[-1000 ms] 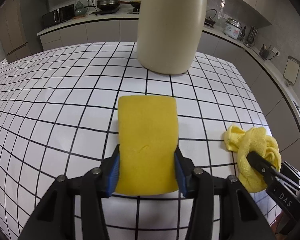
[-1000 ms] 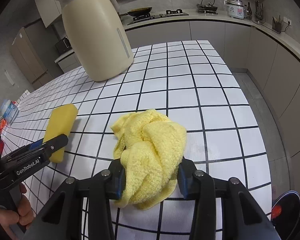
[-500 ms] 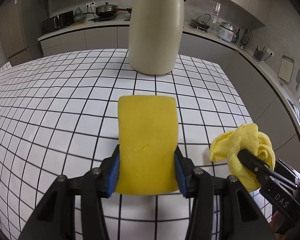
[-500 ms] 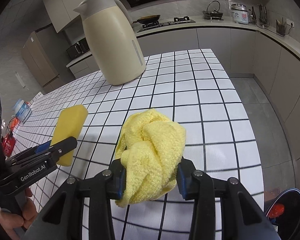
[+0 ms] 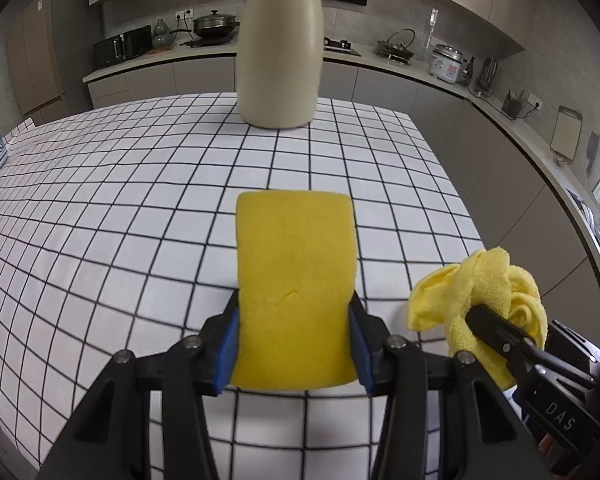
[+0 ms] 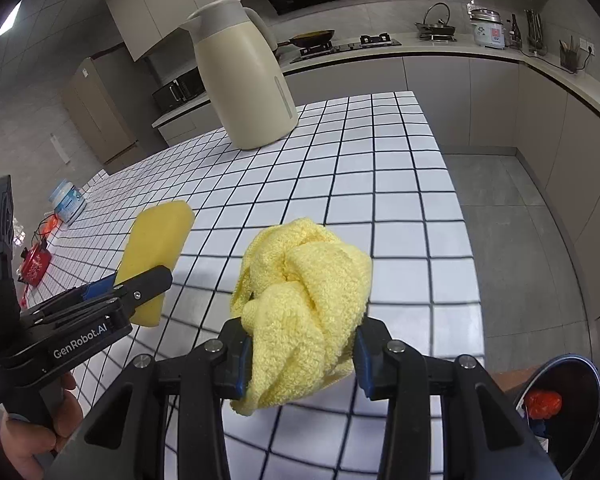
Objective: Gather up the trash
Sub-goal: 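Carry the yellow cloth and sponge with both tools over the bin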
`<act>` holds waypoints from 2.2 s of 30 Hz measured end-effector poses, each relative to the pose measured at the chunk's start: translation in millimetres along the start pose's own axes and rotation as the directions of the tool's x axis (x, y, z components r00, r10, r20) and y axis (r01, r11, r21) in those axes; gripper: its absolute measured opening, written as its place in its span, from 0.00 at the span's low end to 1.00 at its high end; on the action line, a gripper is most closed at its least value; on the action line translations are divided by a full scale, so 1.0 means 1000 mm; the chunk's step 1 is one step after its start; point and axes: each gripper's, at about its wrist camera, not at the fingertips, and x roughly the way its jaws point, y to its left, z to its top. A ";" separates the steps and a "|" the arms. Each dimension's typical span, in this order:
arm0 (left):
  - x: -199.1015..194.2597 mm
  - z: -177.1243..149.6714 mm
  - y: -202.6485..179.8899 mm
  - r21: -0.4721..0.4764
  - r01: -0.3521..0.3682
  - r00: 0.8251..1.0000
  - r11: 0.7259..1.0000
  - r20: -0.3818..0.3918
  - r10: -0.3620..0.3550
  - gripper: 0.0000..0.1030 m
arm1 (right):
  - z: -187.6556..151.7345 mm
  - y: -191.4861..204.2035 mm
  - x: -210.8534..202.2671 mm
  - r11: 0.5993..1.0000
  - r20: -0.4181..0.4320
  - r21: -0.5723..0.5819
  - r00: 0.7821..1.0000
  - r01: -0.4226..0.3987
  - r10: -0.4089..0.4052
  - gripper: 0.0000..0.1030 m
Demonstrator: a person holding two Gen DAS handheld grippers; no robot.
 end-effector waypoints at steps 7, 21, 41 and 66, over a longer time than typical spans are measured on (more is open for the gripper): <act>-0.017 -0.021 -0.028 0.005 0.007 1.000 1.000 0.006 -0.007 0.48 | -0.021 -0.023 -0.036 1.000 0.007 0.017 1.000 -0.022 0.022 0.41; -0.037 -0.042 -0.090 0.055 0.058 0.998 0.997 0.020 -0.059 0.48 | -0.049 -0.063 -0.097 0.999 0.050 0.042 0.999 -0.023 0.021 0.41; -0.039 -0.061 -0.225 0.274 0.269 0.963 0.923 -0.052 -0.265 0.48 | -0.096 -0.170 -0.190 0.951 0.117 0.263 0.974 0.160 -0.196 0.41; -0.018 -0.120 -0.332 0.350 0.377 0.924 0.858 -0.204 -0.322 0.48 | -0.175 -0.278 -0.253 0.839 0.034 0.454 0.935 0.299 -0.352 0.41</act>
